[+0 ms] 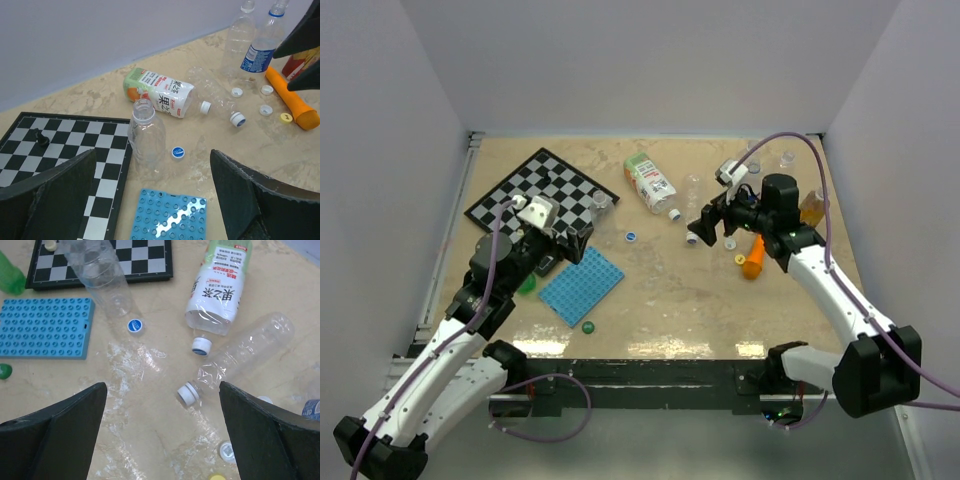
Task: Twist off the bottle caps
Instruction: Pick up the plastic bottle at the center of the board.
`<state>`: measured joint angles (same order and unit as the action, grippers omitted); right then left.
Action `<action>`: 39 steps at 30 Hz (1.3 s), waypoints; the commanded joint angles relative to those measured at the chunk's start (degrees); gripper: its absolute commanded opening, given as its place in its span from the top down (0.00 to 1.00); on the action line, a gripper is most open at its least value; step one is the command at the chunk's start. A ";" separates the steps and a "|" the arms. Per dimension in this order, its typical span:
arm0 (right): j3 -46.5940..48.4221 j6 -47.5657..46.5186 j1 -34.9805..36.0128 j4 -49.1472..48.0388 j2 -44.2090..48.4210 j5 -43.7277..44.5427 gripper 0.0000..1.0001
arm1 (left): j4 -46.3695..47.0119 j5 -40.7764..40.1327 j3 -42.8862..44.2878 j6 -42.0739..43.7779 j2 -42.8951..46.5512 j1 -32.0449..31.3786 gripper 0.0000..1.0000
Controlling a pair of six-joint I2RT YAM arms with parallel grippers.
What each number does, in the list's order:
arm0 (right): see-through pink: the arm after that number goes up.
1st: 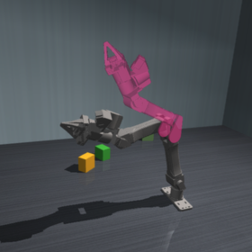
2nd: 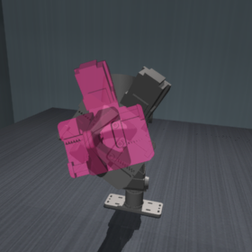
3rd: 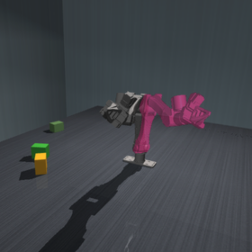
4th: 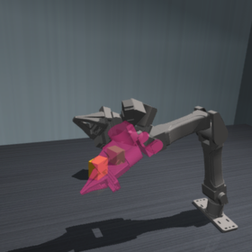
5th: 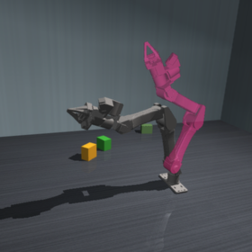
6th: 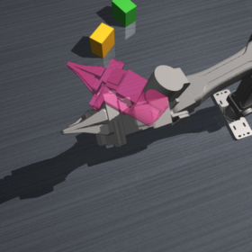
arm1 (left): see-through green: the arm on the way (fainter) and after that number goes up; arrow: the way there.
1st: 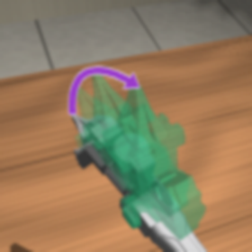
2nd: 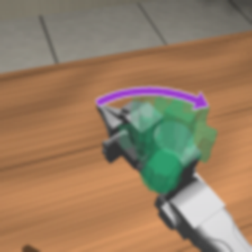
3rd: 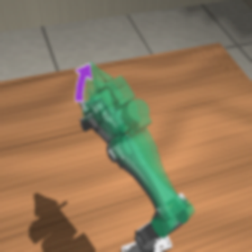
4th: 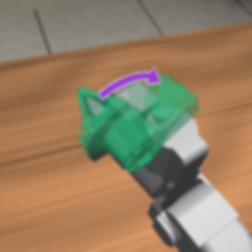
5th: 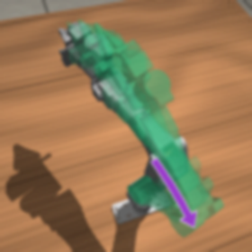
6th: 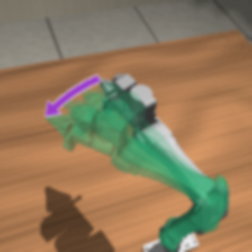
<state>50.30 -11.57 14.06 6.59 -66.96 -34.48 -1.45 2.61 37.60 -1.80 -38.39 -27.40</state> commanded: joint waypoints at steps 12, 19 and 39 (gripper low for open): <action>8.67 9.02 3.60 4.04 -16.01 18.04 0.06 | 4.35 5.47 -0.95 1.01 1.65 0.24 0.00; 7.62 8.94 3.69 2.99 -16.71 19.80 0.10 | 4.35 5.91 -0.95 0.92 1.56 0.24 0.00; 12.71 9.46 5.18 4.57 -26.82 22.00 0.21 | 4.35 6.62 -1.04 1.01 1.74 0.24 0.00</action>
<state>59.59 -3.31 19.11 11.79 -92.88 -13.82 0.32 8.36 36.64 -1.72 -37.19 -27.40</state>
